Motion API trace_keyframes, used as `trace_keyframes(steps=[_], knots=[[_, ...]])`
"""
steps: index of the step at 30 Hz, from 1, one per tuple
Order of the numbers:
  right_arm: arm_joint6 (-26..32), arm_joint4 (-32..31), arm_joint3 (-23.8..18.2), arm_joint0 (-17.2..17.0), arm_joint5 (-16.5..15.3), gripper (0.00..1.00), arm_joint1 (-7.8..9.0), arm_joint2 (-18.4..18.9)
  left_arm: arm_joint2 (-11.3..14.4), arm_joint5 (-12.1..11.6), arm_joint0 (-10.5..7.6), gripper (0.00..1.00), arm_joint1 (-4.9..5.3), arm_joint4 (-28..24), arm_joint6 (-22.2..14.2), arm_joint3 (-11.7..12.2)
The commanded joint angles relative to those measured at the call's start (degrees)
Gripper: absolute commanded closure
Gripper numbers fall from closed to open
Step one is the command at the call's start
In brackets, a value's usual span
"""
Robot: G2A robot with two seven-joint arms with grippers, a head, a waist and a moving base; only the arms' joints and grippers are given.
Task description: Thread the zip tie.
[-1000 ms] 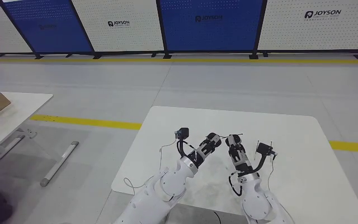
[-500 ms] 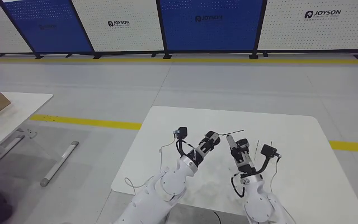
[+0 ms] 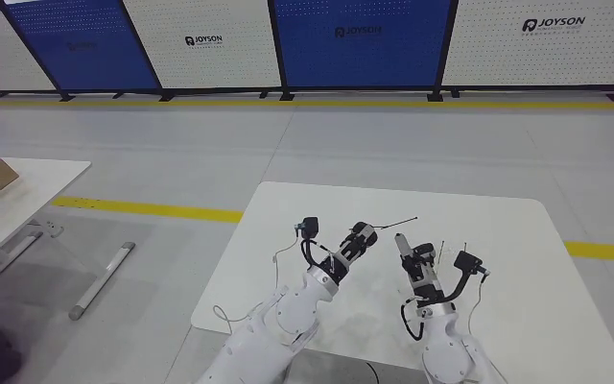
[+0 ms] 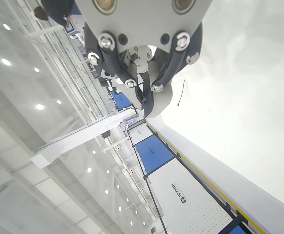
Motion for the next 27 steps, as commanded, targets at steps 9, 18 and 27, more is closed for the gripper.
trace_keyframes(steps=[9,18,27], knots=[[2.8,-14.8,-0.2,0.5,-0.9,0.0,1.49,3.0,-3.7,-0.2,1.93,1.0,0.61,-7.2,-5.5,-1.8],[7.3,-31.6,-2.3,0.3,-0.5,0.0,3.03,4.9,-5.3,0.3,2.95,1.0,1.05,-11.9,-11.1,-3.3],[8.1,-30.8,-2.1,0.3,-1.0,0.0,3.05,4.8,-5.2,0.6,3.0,1.0,1.0,-12.7,-11.0,-3.2]])
